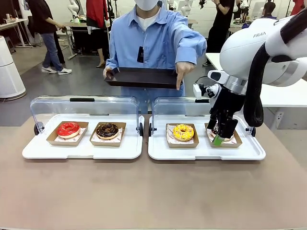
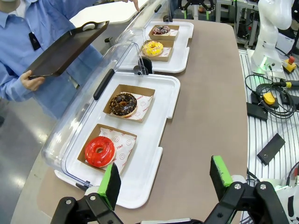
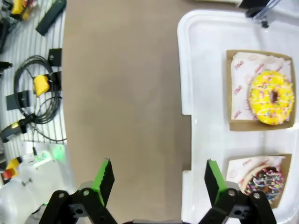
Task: Provide the desired donut to the person.
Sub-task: Pick up and lift the Paper togo box containing the Donut pointed at by the person.
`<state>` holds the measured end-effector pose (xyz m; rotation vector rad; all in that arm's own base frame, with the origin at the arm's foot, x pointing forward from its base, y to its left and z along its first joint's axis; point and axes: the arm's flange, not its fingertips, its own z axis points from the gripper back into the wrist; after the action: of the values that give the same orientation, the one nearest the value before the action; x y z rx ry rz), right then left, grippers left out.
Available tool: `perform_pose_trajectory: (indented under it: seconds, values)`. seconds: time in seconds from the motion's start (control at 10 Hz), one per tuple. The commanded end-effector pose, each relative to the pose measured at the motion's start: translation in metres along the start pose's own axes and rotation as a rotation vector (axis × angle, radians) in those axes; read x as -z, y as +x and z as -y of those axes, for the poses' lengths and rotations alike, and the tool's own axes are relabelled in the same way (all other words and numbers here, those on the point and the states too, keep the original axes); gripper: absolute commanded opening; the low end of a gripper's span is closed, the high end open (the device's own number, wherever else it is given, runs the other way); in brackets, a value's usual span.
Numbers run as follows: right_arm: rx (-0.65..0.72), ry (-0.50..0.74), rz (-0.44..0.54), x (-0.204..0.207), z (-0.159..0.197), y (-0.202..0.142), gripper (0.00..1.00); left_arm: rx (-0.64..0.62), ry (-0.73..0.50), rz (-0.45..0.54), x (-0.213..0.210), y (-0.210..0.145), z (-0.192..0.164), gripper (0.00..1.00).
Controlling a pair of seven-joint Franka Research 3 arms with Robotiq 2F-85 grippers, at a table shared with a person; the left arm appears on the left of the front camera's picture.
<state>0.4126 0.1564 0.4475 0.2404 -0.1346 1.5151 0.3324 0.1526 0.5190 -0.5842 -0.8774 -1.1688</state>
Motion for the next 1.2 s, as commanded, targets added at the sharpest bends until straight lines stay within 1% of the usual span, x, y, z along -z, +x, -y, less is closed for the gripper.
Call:
perform_pose_trajectory:
  seconds: [0.0,0.6,0.7,0.8,0.9,1.1]
  values:
    - [-0.002,0.015,-0.031,0.000,0.000,0.002,1.00,0.002,0.001,0.008,-0.001,0.000,0.001,1.00]
    - [-0.002,0.015,-0.031,0.000,0.000,0.002,1.00,0.002,0.001,0.008,-0.001,0.000,0.001,1.00]
    - [-0.005,0.008,-0.008,0.001,-0.001,0.000,1.00,0.002,0.001,0.008,-0.001,0.000,0.001,1.00]
    - [0.002,0.030,-0.063,0.015,0.008,0.017,1.00,0.002,0.001,0.008,-0.001,0.000,0.001,1.00]
    - [0.008,0.025,-0.098,0.025,0.017,0.030,1.00,0.002,0.001,0.008,-0.001,0.000,0.001,1.00]
    - [-0.003,0.023,-0.127,0.042,0.033,0.049,1.00,0.002,0.001,0.008,-0.001,0.000,0.001,1.00]
